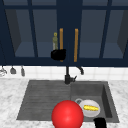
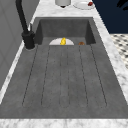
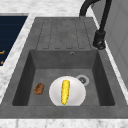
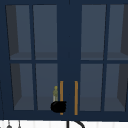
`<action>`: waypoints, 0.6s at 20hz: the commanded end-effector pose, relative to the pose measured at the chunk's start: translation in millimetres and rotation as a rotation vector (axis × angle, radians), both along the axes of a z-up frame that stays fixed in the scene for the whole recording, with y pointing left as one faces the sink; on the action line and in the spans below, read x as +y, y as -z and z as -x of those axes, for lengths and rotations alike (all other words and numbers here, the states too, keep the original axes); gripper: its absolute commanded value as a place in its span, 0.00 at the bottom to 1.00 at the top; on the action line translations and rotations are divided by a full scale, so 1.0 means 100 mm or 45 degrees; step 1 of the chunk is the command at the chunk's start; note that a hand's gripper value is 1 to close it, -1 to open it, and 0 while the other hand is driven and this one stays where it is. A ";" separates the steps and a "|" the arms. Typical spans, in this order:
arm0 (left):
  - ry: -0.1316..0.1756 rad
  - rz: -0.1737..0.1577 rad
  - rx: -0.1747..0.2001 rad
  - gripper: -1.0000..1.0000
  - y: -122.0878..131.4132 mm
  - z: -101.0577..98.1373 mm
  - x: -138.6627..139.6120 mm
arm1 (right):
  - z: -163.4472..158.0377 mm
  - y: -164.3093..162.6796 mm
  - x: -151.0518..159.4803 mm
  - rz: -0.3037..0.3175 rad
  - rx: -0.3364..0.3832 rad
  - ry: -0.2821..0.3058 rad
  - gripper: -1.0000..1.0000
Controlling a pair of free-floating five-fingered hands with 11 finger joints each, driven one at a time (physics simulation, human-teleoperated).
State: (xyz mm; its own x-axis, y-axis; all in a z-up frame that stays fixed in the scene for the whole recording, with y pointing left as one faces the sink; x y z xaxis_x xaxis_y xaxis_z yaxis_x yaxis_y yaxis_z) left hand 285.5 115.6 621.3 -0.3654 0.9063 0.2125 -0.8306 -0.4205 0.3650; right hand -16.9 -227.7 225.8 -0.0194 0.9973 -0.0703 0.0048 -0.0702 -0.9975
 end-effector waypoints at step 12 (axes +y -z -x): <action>0.289 -0.058 0.029 1.00 0.00 0.17 0.08 | 0.00 0.00 0.00 0.000 0.000 0.000 0.50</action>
